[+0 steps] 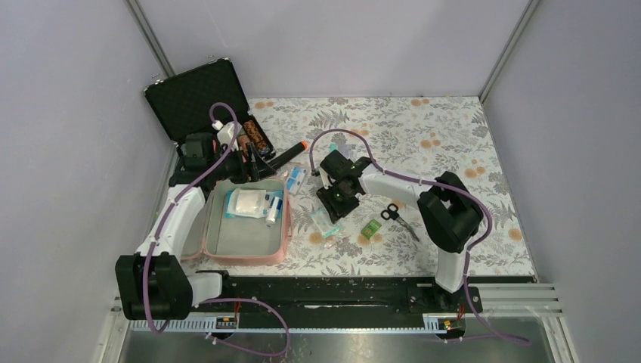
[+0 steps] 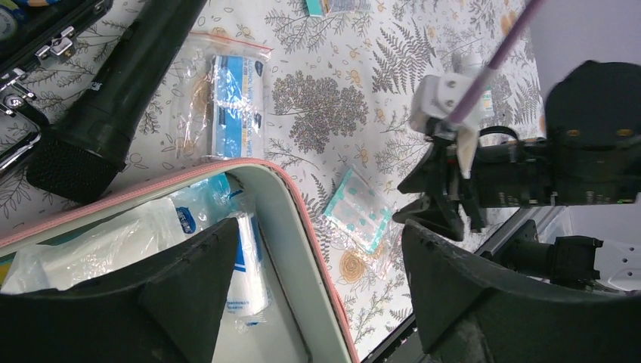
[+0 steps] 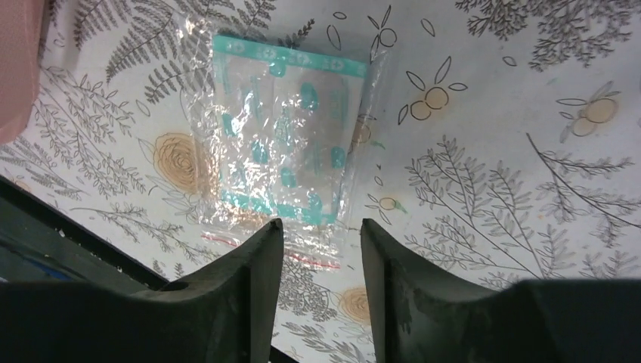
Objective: Organize the medicine kit
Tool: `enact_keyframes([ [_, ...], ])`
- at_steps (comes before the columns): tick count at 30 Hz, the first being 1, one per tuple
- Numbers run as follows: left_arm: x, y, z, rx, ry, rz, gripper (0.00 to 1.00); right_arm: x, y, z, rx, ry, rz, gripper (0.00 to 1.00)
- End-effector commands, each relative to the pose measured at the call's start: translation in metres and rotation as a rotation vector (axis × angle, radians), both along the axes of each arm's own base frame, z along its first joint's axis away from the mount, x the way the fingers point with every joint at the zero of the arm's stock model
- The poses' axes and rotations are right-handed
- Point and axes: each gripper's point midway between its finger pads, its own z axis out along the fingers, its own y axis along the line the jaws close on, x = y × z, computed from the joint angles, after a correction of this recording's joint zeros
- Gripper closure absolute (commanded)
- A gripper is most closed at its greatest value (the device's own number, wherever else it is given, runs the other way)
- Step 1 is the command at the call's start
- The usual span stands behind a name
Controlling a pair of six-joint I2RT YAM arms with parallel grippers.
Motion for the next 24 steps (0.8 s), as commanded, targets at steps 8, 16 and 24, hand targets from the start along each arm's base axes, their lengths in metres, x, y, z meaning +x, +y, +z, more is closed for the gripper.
enact_keyframes([
  [8, -0.005, 0.009, 0.050, 0.066, -0.269, 0.025, 0.22, -0.010, 0.006, -0.053, -0.095, 0.084, -0.011, 0.41],
  [16, -0.002, 0.019, 0.076, 0.085, -0.343, 0.060, 0.22, -0.033, -0.019, -0.115, -0.359, 0.067, 0.015, 0.66],
  [24, -0.002, 0.012, 0.070, 0.048, -0.363, 0.033, 0.23, -0.044, -0.031, -0.101, -0.323, 0.054, 0.012, 1.00],
])
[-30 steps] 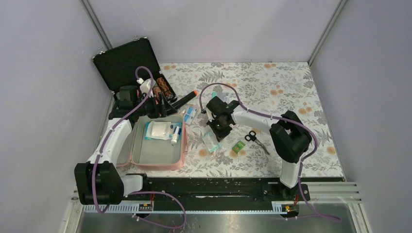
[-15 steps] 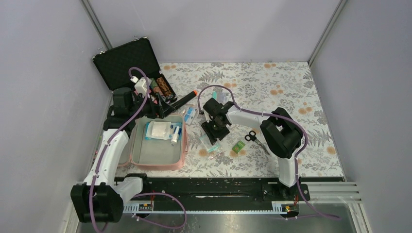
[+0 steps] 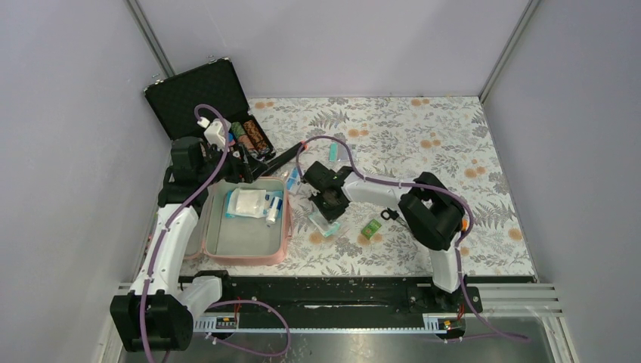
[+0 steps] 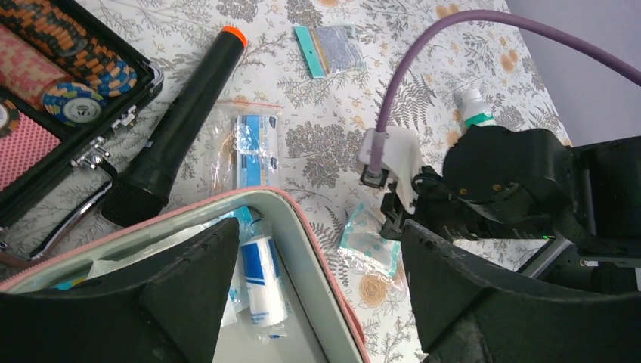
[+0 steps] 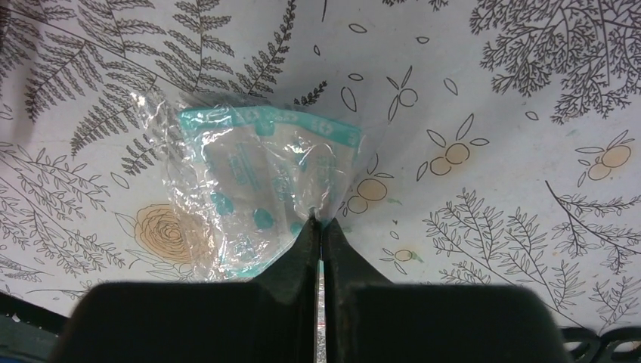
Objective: Organize the medicine kit
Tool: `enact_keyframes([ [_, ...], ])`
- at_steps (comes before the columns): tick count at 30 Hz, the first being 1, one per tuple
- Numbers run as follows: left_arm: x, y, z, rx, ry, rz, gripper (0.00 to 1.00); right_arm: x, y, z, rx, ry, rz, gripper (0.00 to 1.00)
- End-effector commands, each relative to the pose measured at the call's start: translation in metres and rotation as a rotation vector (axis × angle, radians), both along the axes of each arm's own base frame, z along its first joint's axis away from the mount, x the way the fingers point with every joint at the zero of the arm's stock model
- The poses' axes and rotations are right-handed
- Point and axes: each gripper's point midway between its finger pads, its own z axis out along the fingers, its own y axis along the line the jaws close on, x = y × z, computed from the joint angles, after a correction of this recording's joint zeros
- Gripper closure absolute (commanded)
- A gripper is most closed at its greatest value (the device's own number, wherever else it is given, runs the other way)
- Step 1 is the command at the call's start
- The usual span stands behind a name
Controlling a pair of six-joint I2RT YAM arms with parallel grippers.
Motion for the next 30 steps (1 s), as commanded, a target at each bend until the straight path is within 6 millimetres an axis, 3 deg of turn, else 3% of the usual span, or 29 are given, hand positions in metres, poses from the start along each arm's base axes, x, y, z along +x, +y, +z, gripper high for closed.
enact_keyframes([
  [1, 0.008, -0.006, 0.023, -0.021, -0.137, -0.036, 0.23, -0.047, -0.046, -0.048, -0.114, 0.125, 0.007, 1.00],
  [3, 0.012, -0.014, 0.019, -0.033, -0.140, -0.069, 0.23, -0.043, -0.040, -0.019, -0.006, 0.095, 0.010, 1.00],
  [7, 0.022, -0.043, 0.025, -0.055, -0.166, -0.160, 0.23, -0.003, -0.026, 0.065, 0.207, -0.094, -0.027, 1.00],
  [10, 0.018, -0.077, 0.039, -0.061, -0.195, -0.275, 0.22, 0.021, -0.027, 0.120, 0.330, -0.206, -0.092, 1.00],
  [12, 0.011, -0.098, 0.046, -0.061, -0.205, -0.375, 0.22, 0.031, -0.030, 0.142, 0.383, -0.240, -0.133, 1.00],
  [15, 0.009, -0.119, 0.040, -0.047, -0.169, -0.428, 0.22, 0.047, -0.042, 0.160, 0.421, -0.296, -0.236, 1.00],
  [22, 0.001, -0.166, 0.032, -0.071, -0.096, -0.533, 0.23, 0.046, -0.040, 0.184, 0.579, -0.297, -0.259, 1.00],
  [26, -0.006, -0.185, 0.019, -0.052, -0.040, -0.568, 0.29, 0.039, -0.036, 0.195, 0.646, -0.263, -0.244, 1.00],
  [30, -0.005, -0.193, 0.002, -0.033, 0.028, -0.564, 0.43, 0.035, -0.034, 0.197, 0.675, -0.245, -0.238, 1.00],
])
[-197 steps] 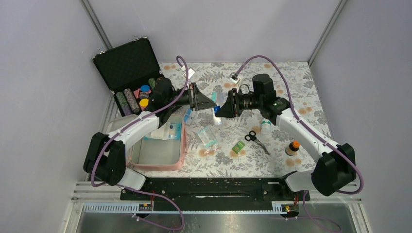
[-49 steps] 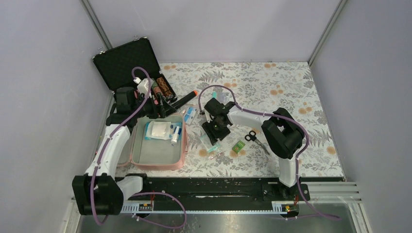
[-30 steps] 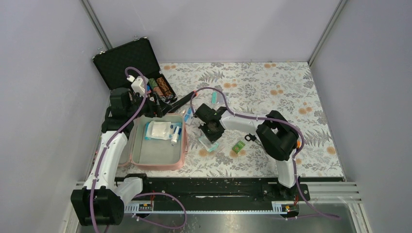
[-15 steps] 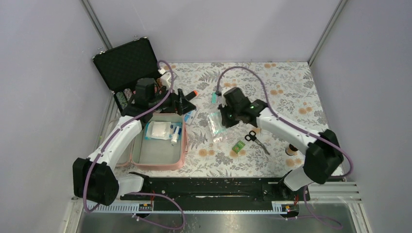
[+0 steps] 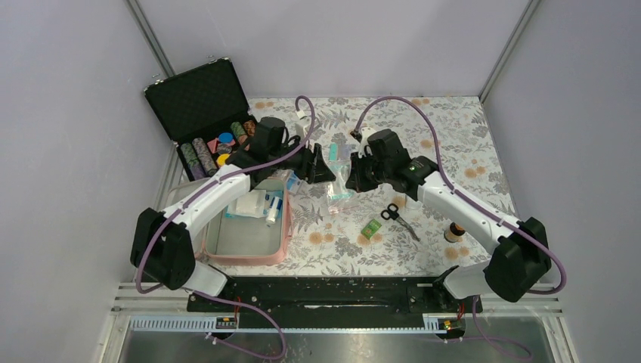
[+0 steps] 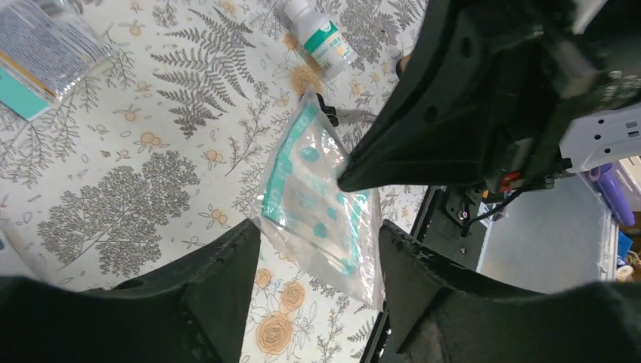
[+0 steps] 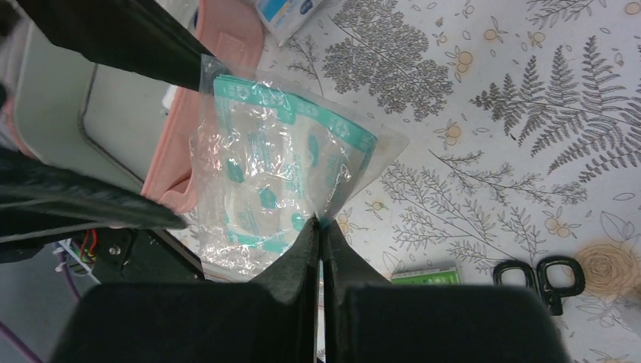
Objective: Organize the medicine kit
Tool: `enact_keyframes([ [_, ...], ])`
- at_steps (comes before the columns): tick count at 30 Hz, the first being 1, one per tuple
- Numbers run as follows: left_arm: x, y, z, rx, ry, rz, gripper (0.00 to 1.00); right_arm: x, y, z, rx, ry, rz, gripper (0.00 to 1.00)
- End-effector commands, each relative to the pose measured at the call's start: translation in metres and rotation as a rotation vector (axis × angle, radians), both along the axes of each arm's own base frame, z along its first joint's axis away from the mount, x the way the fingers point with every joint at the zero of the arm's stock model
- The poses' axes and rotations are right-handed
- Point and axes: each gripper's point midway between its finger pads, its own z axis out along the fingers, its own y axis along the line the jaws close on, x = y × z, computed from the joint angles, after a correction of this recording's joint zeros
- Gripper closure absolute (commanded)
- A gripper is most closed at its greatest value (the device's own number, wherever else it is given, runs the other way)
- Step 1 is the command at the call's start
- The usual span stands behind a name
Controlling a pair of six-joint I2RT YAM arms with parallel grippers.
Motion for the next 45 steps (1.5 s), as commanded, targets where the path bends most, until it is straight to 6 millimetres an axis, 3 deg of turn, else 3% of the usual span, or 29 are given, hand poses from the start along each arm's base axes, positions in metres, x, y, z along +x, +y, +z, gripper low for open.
enact_keyframes([
  [1, 0.009, -0.009, 0.008, -0.002, 0.002, 0.008, 0.46, -0.003, 0.011, 0.025, 0.113, -0.029, 0.027, 1.00],
  [4, 0.005, -0.012, 0.005, -0.014, 0.035, -0.012, 0.61, -0.003, 0.013, 0.023, 0.123, -0.028, 0.033, 1.00],
  [7, 0.000, -0.014, 0.005, -0.034, 0.046, -0.040, 0.83, -0.003, 0.014, 0.020, 0.125, -0.024, 0.042, 1.00],
  [10, -0.006, -0.012, 0.005, -0.036, 0.031, -0.061, 1.00, -0.005, 0.017, 0.016, 0.126, -0.012, 0.074, 0.87],
  [15, -0.011, 0.009, 0.001, 0.072, -0.033, -0.053, 1.00, -0.016, 0.017, 0.013, 0.117, 0.026, 0.144, 0.48],
  [18, -0.011, 0.044, -0.003, 0.210, -0.079, -0.013, 1.00, -0.023, 0.008, 0.013, 0.094, 0.031, 0.185, 0.37],
  [24, -0.012, 0.147, 0.006, 0.448, -0.135, 0.181, 1.00, -0.030, -0.005, 0.016, 0.098, 0.000, 0.216, 0.32],
  [29, -0.037, 0.206, -0.010, 0.685, -0.070, 0.236, 1.00, -0.023, -0.007, 0.020, 0.114, 0.012, 0.203, 0.32],
  [38, -0.068, 0.258, -0.084, 0.966, 0.153, 0.268, 1.00, -0.024, -0.002, 0.013, 0.129, 0.061, 0.211, 0.33],
  [42, -0.070, 0.267, -0.111, 0.993, 0.197, 0.303, 1.00, -0.025, -0.002, 0.012, 0.131, 0.064, 0.214, 0.33],
  [45, -0.060, 0.276, -0.123, 1.004, 0.184, 0.348, 1.00, -0.025, -0.002, 0.010, 0.132, 0.069, 0.217, 0.33],
])
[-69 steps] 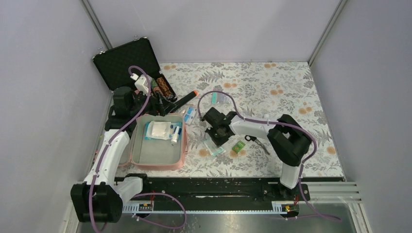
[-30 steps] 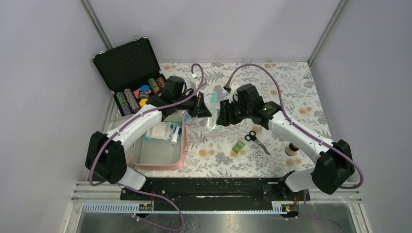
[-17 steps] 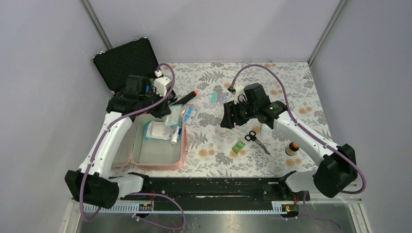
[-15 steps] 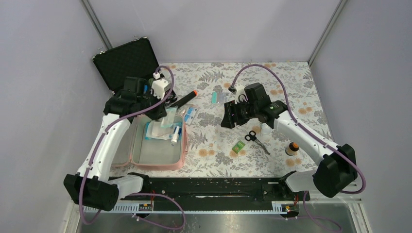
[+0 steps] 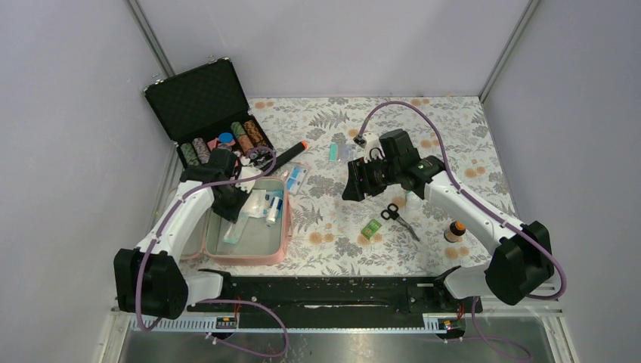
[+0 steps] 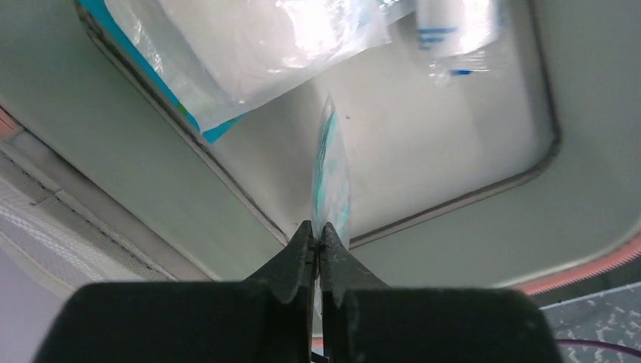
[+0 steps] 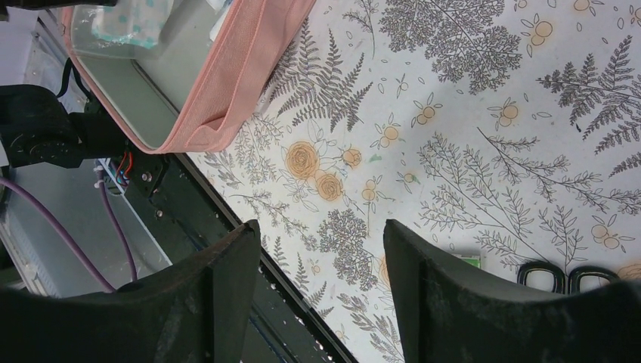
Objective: Organize the medicine kit
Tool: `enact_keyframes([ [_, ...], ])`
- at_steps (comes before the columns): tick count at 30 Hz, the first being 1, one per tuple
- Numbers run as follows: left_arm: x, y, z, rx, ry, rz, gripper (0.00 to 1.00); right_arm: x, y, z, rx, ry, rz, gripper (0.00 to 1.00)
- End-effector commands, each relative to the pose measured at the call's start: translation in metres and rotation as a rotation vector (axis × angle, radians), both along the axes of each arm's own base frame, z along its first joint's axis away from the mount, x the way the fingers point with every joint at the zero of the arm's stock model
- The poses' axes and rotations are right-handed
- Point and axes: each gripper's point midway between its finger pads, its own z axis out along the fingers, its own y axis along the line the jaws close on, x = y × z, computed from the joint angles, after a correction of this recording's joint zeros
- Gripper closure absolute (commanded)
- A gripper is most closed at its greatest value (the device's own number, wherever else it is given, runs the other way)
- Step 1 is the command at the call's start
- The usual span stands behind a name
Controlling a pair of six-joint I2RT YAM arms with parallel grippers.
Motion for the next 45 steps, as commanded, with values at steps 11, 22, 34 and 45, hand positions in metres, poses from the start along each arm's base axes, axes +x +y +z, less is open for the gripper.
enact_keyframes([
  [11, 0.050, 0.059, -0.042, 0.268, -0.121, 0.142, 0.99, 0.003, 0.006, 0.001, 0.025, 0.012, 0.023, 0.33],
  [22, 0.057, 0.068, -0.032, 0.299, -0.154, 0.210, 0.65, 0.024, 0.020, -0.042, -0.045, 0.161, -0.003, 0.32],
  [34, 0.078, 0.054, 0.040, 0.193, -0.316, 0.235, 0.49, 0.080, 0.039, -0.034, -0.190, -0.081, 0.301, 0.30],
  [45, 0.097, -0.069, 0.099, -0.539, -0.550, 0.096, 0.38, 0.124, 0.070, -0.037, -0.243, -0.013, 0.209, 0.33],
])
